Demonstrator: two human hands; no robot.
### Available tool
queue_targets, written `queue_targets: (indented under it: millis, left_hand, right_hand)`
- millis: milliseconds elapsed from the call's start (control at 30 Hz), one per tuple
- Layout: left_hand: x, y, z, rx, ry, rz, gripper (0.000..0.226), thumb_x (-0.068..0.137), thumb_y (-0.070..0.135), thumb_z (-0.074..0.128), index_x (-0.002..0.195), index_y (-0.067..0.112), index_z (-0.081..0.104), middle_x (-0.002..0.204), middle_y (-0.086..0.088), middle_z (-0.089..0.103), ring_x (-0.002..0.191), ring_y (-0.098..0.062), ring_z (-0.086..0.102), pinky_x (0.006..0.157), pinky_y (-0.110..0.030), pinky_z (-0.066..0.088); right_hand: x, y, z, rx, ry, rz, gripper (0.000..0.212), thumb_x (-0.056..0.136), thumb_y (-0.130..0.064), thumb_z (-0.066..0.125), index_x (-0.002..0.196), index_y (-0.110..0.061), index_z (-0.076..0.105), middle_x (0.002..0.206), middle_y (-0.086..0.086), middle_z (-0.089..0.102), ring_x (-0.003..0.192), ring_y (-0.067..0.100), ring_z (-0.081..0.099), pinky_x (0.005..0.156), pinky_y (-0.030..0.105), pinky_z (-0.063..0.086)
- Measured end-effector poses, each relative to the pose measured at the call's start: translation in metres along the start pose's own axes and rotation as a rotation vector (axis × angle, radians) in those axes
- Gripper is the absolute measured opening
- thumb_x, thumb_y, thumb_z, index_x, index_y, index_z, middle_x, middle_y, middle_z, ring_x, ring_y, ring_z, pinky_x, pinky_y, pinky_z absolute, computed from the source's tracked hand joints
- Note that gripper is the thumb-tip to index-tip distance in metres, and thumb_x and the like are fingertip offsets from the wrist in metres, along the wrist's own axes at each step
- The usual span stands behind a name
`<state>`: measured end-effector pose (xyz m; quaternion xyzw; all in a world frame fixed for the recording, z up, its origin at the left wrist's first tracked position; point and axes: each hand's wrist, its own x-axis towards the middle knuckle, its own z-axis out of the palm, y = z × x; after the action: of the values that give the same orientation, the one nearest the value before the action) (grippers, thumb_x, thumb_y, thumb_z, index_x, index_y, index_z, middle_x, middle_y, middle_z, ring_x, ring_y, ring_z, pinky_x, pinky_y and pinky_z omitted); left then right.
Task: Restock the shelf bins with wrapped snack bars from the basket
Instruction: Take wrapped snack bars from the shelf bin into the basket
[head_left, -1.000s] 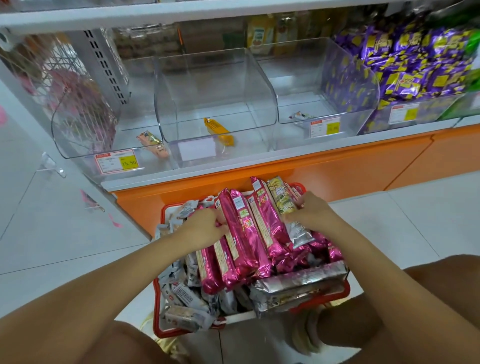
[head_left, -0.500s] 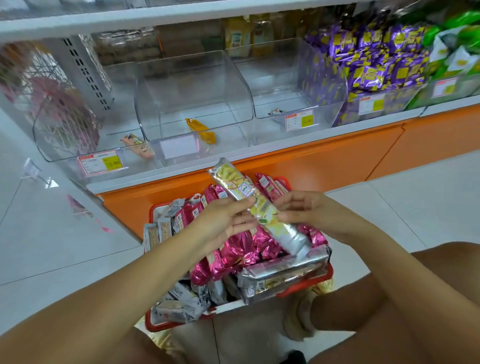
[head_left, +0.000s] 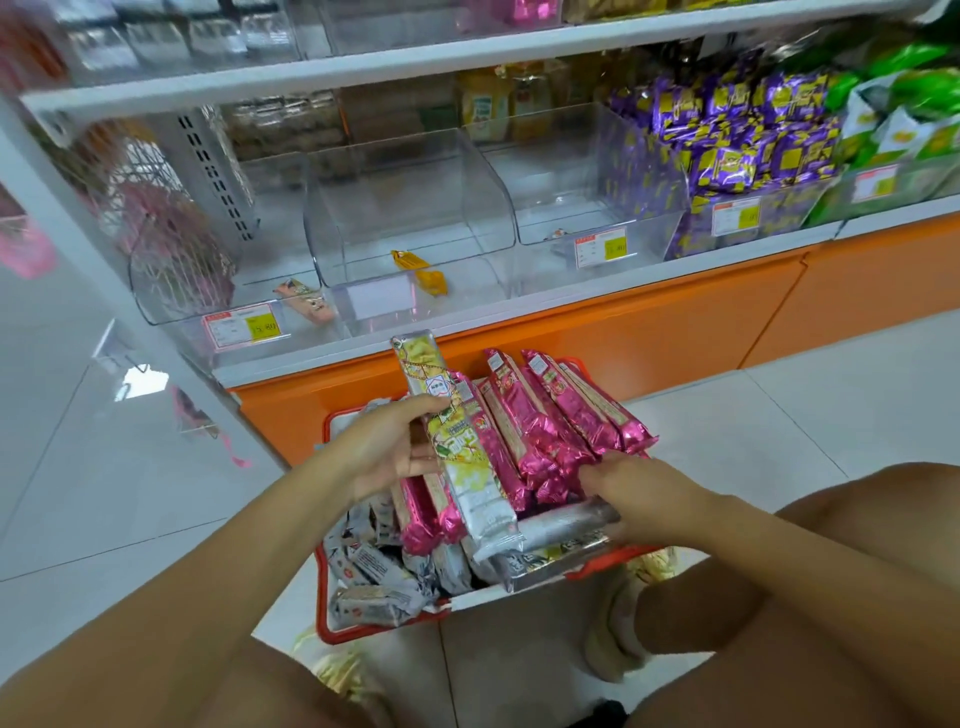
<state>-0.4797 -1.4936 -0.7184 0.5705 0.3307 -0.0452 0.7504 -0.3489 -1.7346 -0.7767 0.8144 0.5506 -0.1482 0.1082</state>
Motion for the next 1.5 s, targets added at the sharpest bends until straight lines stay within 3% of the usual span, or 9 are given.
queue_targets:
  millis: [167, 333, 400, 633, 800, 967, 1133, 1300, 1500]
  left_hand:
    - [-0.012, 0.026, -0.018, -0.031, -0.036, 0.024, 0.006, 0.093, 0.019, 0.051, 0.093, 0.016, 0.056, 0.074, 0.001, 0.070, 0.060, -0.015, 0.068, 0.054, -0.024, 0.056]
    - [-0.013, 0.037, -0.025, -0.043, -0.122, 0.018, 0.057, 0.063, 0.038, 0.084, 0.106, 0.016, 0.054, 0.106, -0.013, 0.042, 0.092, -0.025, 0.044, 0.078, -0.038, 0.059]
    - [-0.013, 0.036, -0.016, -0.140, -0.156, 0.059, 0.048, 0.070, 0.034, 0.075, 0.109, 0.013, 0.058, 0.117, -0.025, 0.051, 0.099, -0.029, 0.052, 0.095, -0.044, 0.049]
    - [-0.004, 0.042, -0.007, -0.519, -0.147, 0.222, 0.027, 0.077, 0.026, 0.060, 0.094, 0.008, 0.071, 0.098, -0.018, 0.067, 0.076, -0.026, 0.070, 0.086, -0.047, 0.050]
    - [-0.005, 0.059, -0.015, -0.557, -0.136, 0.331, 0.030, 0.078, 0.021, 0.057, 0.102, 0.008, 0.071, 0.114, -0.021, 0.066, 0.086, -0.028, 0.070, 0.078, -0.046, 0.056]
    - [-0.012, 0.078, -0.027, -0.516, -0.077, 0.438, 0.030, 0.081, 0.018, 0.055, 0.106, 0.006, 0.067, 0.112, -0.020, 0.067, 0.095, -0.031, 0.069, 0.078, -0.046, 0.058]
    - [-0.016, 0.086, -0.040, -0.443, 0.084, 0.545, 0.043, 0.082, 0.013, 0.067, 0.119, -0.006, 0.058, 0.110, -0.019, 0.068, 0.096, -0.028, 0.068, 0.081, -0.041, 0.057]
    - [-0.018, 0.090, -0.054, -0.434, 0.158, 0.558, 0.030, 0.071, 0.015, 0.070, 0.098, 0.003, 0.067, 0.101, -0.017, 0.071, 0.091, -0.028, 0.068, 0.085, -0.046, 0.055]
    - [-0.025, 0.091, -0.062, -0.450, 0.178, 0.550, 0.046, 0.071, 0.014, 0.065, 0.113, -0.004, 0.059, 0.104, -0.016, 0.070, 0.096, -0.030, 0.067, 0.079, -0.037, 0.058]
  right_hand:
    - [-0.026, 0.005, -0.059, 0.373, -0.022, 0.021, 0.035, 0.080, -0.035, 0.071, 0.092, -0.023, 0.040, 0.076, -0.006, 0.052, 0.061, 0.006, 0.044, 0.055, 0.020, 0.036]
    - [-0.010, 0.009, -0.115, 0.579, 0.321, 0.168, 0.045, 0.074, -0.044, 0.077, 0.078, -0.025, 0.037, 0.067, -0.006, 0.045, 0.057, 0.009, 0.038, 0.052, 0.024, 0.028]
    - [0.008, 0.004, -0.133, 0.600, 0.434, 0.203, 0.050, 0.068, -0.049, 0.080, 0.076, -0.027, 0.036, 0.068, -0.006, 0.049, 0.059, 0.012, 0.043, 0.055, 0.031, 0.031]
    - [0.048, -0.035, -0.165, 0.728, 0.462, 0.072, 0.031, 0.076, -0.013, 0.074, 0.092, -0.022, 0.048, 0.075, -0.005, 0.053, 0.052, 0.008, 0.042, 0.052, 0.027, 0.032]
    - [0.051, -0.046, -0.185, 0.805, 0.619, -0.008, 0.030, 0.072, -0.018, 0.081, 0.086, -0.028, 0.057, 0.070, -0.021, 0.054, 0.059, -0.015, 0.050, 0.053, 0.010, 0.034]
    - [0.062, -0.061, -0.192, 0.741, 0.735, -0.028, 0.029, 0.076, -0.027, 0.078, 0.089, -0.030, 0.053, 0.079, -0.041, 0.051, 0.078, -0.015, 0.047, 0.062, 0.008, 0.034]
    - [0.086, -0.071, -0.191, 0.726, 0.698, -0.059, 0.038, 0.082, -0.022, 0.069, 0.102, -0.028, 0.038, 0.097, -0.014, 0.052, 0.088, 0.006, 0.053, 0.077, 0.027, 0.044]
    - [0.095, -0.078, -0.200, 0.668, 0.703, -0.105, 0.049, 0.081, -0.028, 0.069, 0.116, -0.034, 0.036, 0.091, -0.023, 0.048, 0.076, 0.001, 0.052, 0.070, 0.020, 0.042]
    - [0.104, -0.081, -0.217, 0.619, 0.732, -0.062, 0.069, 0.076, -0.025, 0.071, 0.138, -0.028, 0.044, 0.098, -0.013, 0.058, 0.082, 0.008, 0.055, 0.081, 0.030, 0.047]
